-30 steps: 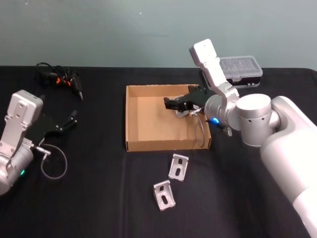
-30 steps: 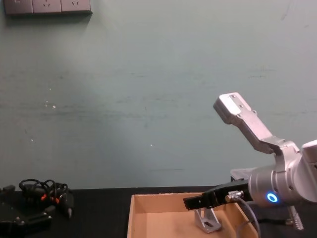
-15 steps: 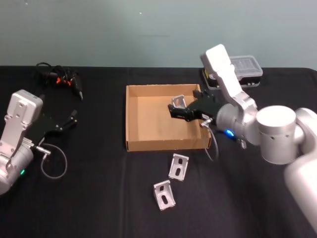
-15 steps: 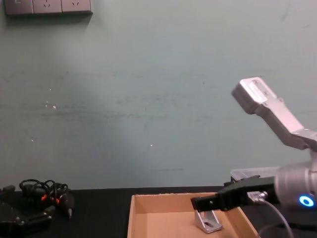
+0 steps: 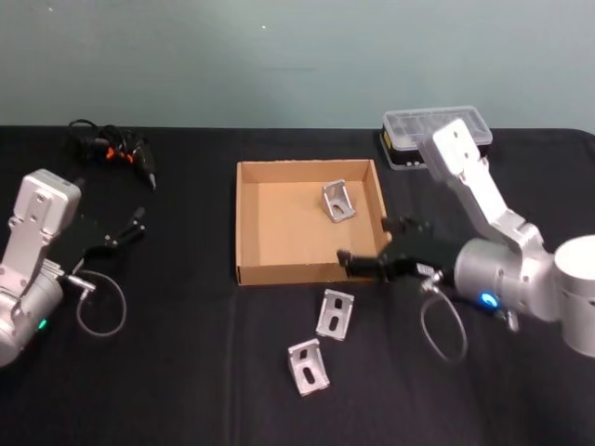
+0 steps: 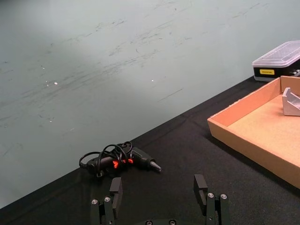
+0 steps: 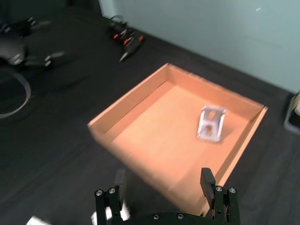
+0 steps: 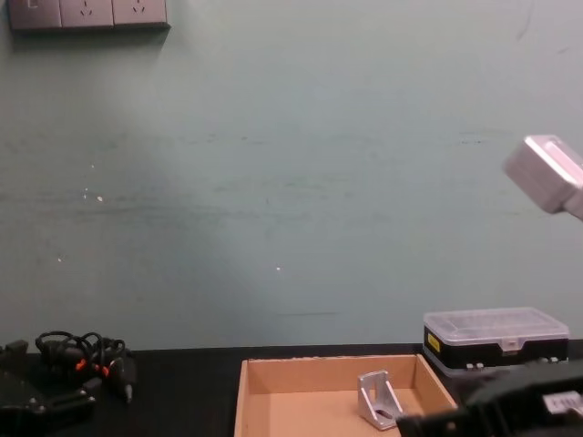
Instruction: Use one hand to pick up the angle iron from the table and place it into the box.
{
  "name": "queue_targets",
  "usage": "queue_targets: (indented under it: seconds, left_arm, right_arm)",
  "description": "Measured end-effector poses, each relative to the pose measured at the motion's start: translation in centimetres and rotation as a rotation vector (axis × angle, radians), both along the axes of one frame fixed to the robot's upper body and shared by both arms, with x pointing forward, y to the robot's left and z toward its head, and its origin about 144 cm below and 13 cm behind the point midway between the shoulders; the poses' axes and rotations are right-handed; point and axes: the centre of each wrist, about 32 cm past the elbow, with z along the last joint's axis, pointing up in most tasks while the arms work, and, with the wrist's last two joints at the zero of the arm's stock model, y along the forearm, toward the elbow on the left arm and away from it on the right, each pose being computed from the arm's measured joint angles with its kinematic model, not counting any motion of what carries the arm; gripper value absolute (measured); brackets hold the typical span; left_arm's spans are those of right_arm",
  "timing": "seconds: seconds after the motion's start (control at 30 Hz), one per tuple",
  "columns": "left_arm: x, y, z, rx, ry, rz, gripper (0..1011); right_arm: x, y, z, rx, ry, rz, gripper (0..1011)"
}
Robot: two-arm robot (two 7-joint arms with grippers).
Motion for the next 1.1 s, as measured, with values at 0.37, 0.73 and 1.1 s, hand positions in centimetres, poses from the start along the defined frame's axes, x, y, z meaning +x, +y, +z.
queue_targets:
  seconds: [0.37,0.73,1.1]
  left_arm:
    - [0.0,0.0,0.0,0.000,0.000,0.000,1000]
    - [0.0,0.0,0.0,0.000,0.000,0.000,1000]
    - [0.0,0.0,0.0,0.000,0.000,0.000,1000]
  right_arm:
    - [-2.9,-0.8,-0.4,-0.033,0.071,0.082,1003]
    - [-2.8,0.2,-1.8,-0.031,0.113,0.112,1003]
    - [-2.4,1.0,-2.6,-0.033,0.124,0.115,1003]
